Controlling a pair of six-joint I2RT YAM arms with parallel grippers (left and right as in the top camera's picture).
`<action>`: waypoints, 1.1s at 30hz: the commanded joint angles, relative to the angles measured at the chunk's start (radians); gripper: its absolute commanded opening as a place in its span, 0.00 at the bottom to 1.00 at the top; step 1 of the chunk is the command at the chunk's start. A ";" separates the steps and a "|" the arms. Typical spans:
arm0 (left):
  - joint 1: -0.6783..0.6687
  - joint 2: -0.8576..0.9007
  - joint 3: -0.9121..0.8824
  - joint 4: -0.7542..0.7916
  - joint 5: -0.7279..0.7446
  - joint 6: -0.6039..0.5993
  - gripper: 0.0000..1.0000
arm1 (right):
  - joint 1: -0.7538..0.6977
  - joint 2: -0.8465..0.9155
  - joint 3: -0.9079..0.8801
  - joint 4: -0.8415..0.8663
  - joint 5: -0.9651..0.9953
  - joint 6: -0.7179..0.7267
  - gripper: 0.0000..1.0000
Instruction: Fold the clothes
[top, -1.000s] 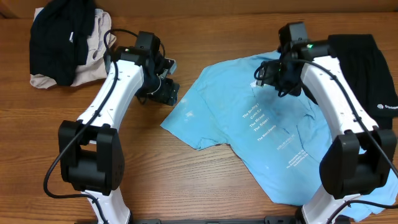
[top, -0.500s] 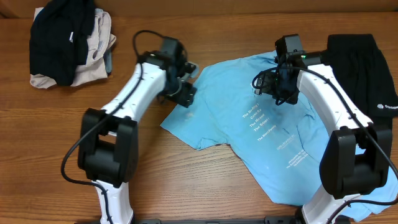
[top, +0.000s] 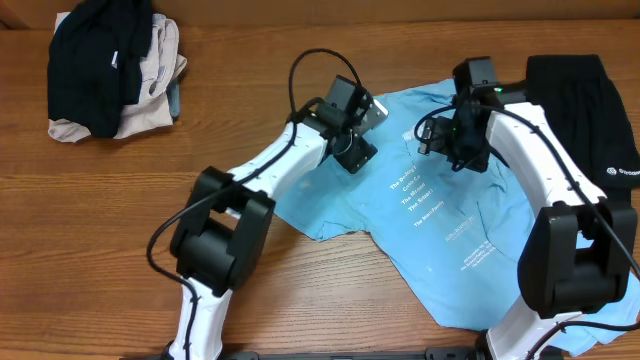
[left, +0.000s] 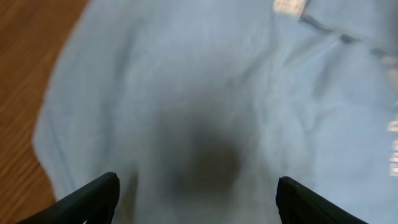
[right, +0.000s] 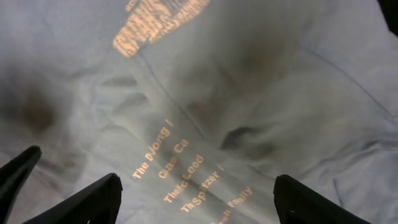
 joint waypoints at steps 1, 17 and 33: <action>0.005 0.017 0.000 0.018 -0.072 0.051 0.82 | -0.033 -0.006 -0.001 -0.004 0.005 -0.002 0.82; 0.035 0.129 0.000 -0.150 -0.040 0.093 0.80 | -0.066 -0.006 0.000 -0.013 0.002 -0.002 0.84; 0.446 0.192 0.000 -0.388 -0.084 -0.182 0.79 | -0.065 -0.006 0.000 -0.003 0.000 -0.001 0.89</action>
